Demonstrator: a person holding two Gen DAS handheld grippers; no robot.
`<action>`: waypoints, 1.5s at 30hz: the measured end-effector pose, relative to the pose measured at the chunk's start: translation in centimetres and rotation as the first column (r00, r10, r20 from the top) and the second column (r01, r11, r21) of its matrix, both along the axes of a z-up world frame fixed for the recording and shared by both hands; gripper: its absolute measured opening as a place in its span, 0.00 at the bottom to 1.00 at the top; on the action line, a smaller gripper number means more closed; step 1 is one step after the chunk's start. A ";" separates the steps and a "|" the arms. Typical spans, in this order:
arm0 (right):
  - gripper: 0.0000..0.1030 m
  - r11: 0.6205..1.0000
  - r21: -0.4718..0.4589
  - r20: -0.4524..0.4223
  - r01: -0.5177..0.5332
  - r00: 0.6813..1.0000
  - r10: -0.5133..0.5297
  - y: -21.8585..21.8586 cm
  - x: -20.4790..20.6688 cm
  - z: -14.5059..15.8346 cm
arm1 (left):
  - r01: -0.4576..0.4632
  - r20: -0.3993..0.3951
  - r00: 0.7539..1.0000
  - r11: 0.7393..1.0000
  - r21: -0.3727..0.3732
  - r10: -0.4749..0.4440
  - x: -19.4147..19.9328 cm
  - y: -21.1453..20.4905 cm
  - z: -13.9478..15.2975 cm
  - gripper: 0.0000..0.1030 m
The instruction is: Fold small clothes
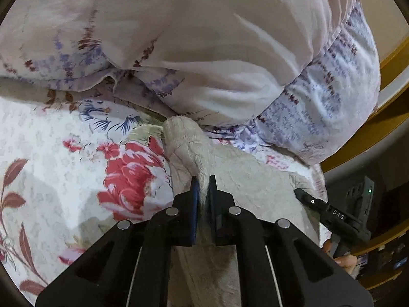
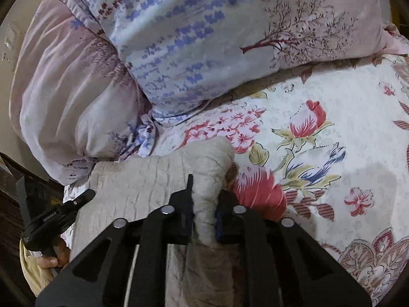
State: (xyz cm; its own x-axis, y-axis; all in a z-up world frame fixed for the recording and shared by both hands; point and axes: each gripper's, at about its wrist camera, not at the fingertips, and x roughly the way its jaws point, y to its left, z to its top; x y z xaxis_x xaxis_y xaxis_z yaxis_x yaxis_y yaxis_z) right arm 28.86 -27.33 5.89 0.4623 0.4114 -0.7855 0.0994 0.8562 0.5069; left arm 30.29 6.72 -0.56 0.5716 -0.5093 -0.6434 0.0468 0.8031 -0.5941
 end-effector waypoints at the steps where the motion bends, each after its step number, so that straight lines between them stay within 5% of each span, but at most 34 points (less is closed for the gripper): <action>1: 0.44 1.000 0.018 0.002 0.002 1.000 -0.002 -0.6 -0.6 0.6 | -0.001 -0.002 1.000 0.999 -0.038 0.001 -0.6 0.5 0.3 0.07; 3: 0.56 0.997 0.067 0.023 -0.022 1.000 0.021 -1.3 -2.2 1.5 | -0.009 0.008 1.000 0.996 -0.088 0.010 -2.5 1.5 1.1 0.12; 5: 0.57 0.997 0.070 0.031 -0.039 0.999 0.037 -1.9 -4.0 1.9 | 0.000 0.021 1.000 0.994 -0.106 0.002 -4.4 2.0 1.5 0.43; 6: 0.56 0.999 0.035 0.055 -0.038 0.998 0.036 -2.1 -5.5 2.3 | -0.008 0.036 0.999 0.995 -0.095 0.011 -5.9 2.2 1.8 0.48; 9: 0.40 0.991 -0.122 0.187 -0.046 0.980 0.068 -1.4 -9.0 4.3 | 0.020 0.168 0.986 0.999 -0.044 -0.012 -10.3 1.7 3.8 0.48; 12: 0.36 0.982 -0.118 0.246 -0.147 0.954 0.172 0.3 -11.1 5.4 | 0.104 0.252 0.962 0.994 0.015 -0.105 -13.2 -0.7 5.4 0.48; 15: 0.36 0.956 -0.203 0.222 -0.213 0.941 0.257 3.0 -11.6 5.0 | 0.176 0.235 0.948 0.967 0.182 -0.217 -14.3 -4.4 5.4 0.48; 18: 0.31 0.926 -0.299 0.107 -0.229 0.957 0.271 3.7 -11.8 3.0 | 0.180 0.181 0.953 0.936 0.303 -0.242 -14.4 -6.6 4.0 0.48; 26: 0.33 0.909 -0.371 0.095 -0.190 0.966 0.241 4.4 -13.1 2.5 | 0.107 0.178 0.961 0.878 0.467 -0.212 -15.1 -7.8 2.8 0.44; 34: 0.43 0.908 -0.386 0.219 -0.165 0.939 0.264 4.8 -16.7 5.6 | -0.024 0.205 0.974 0.858 0.514 -0.096 -17.9 -7.2 3.3 0.57; 45: 0.43 0.851 -0.483 0.081 -0.205 0.958 0.276 6.0 -16.2 1.9 | -0.012 0.128 0.989 0.820 0.573 -0.074 -17.6 -7.8 1.1 0.62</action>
State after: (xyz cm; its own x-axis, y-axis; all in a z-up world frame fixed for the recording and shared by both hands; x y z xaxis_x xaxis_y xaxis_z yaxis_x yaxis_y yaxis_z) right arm 12.64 -21.28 7.78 0.5174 0.1279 -0.8461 -0.1827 0.9825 0.0367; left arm 12.71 -1.03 0.54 0.6662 -0.0943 -0.7397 0.1237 0.9922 -0.0150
